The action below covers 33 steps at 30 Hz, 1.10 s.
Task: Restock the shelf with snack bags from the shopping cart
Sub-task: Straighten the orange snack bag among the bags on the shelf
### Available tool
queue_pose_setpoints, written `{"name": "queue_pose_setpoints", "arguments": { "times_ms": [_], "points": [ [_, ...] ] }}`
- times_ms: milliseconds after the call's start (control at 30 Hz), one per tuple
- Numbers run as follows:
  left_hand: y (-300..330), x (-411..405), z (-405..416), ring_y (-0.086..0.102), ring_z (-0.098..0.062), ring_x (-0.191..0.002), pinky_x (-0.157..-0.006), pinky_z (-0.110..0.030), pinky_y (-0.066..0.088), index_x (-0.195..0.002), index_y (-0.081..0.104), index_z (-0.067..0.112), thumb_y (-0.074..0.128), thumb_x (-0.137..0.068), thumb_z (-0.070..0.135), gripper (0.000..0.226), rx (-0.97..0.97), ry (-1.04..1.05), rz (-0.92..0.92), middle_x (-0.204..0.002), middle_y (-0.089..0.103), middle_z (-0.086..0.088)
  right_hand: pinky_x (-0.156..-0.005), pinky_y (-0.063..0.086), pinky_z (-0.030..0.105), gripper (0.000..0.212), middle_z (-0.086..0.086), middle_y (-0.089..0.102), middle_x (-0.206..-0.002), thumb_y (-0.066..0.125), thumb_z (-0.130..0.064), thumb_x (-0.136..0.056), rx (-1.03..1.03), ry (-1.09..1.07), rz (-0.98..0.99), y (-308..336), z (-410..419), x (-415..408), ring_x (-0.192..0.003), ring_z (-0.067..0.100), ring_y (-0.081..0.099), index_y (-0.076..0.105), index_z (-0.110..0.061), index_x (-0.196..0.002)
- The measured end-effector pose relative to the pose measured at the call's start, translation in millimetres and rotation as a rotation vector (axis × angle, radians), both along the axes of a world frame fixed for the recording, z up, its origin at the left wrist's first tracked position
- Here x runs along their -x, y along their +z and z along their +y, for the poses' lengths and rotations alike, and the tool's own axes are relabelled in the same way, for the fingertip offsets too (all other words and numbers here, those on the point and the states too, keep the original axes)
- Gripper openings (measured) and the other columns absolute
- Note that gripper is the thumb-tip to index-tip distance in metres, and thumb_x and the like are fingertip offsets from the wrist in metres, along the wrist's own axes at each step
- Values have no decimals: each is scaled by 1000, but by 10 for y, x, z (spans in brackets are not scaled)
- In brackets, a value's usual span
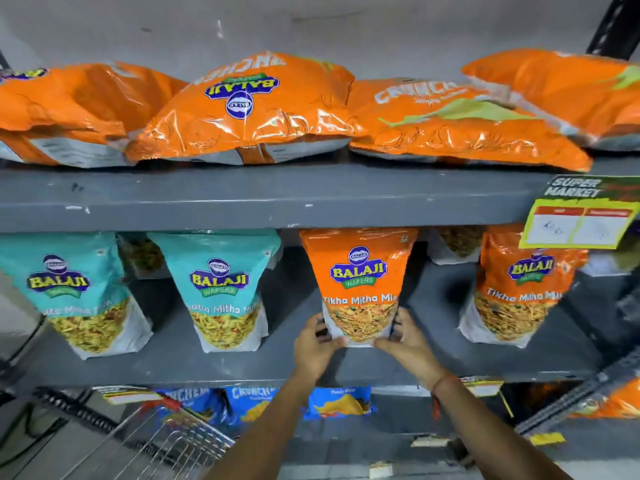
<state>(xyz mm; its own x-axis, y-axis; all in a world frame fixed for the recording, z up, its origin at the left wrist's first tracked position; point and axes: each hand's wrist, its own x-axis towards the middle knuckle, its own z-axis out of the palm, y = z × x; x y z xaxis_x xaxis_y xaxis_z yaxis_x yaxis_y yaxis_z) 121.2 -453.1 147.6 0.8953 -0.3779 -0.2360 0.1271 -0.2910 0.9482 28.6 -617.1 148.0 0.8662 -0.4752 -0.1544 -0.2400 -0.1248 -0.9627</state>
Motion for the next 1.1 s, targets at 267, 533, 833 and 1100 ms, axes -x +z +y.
{"name": "queue_pose_setpoints", "arguments": {
  "times_ms": [267, 533, 833, 1100],
  "points": [
    [46, 82, 106, 64, -8, -83, -77, -34, 55, -110, 55, 20, 82, -67, 18, 51, -5, 38, -74, -102, 64, 7, -89, 47, 23, 79, -9, 52, -123, 80, -12, -68, -16, -37, -5, 37, 50, 70, -113, 11, 52, 39, -29, -133],
    [327, 612, -151, 67, -10, -76, -73, -35, 57, -94, 57, 28, 81, -66, 31, 37, -48, 23, -346, -88, 66, 8, -99, 42, 34, 75, -1, 44, -132, 75, -13, -76, -25, -250, -109, 330, -19, 814, -123, 16, 43, 38, -25, -140],
    [382, 1194, -1150, 60, 14, -57, -71, -23, 54, -104, 55, 25, 80, -69, 18, 43, 9, -272, -215, -91, 58, 3, -102, 42, 54, 55, 6, 49, -128, 65, -14, -86, 30, -644, -143, 439, -982, 1541, -107, 26, 49, 41, -18, -135],
    [100, 1172, -1938, 59, -20, -104, -97, -40, 50, -135, 42, 16, 78, -71, 19, 73, -1, -260, -88, -117, 54, 3, -109, 36, 49, 86, 6, 36, -149, 74, -11, -77, -125, -322, 18, 52, -1920, 1478, -135, 26, 37, 25, -21, -146]
  ]
}}
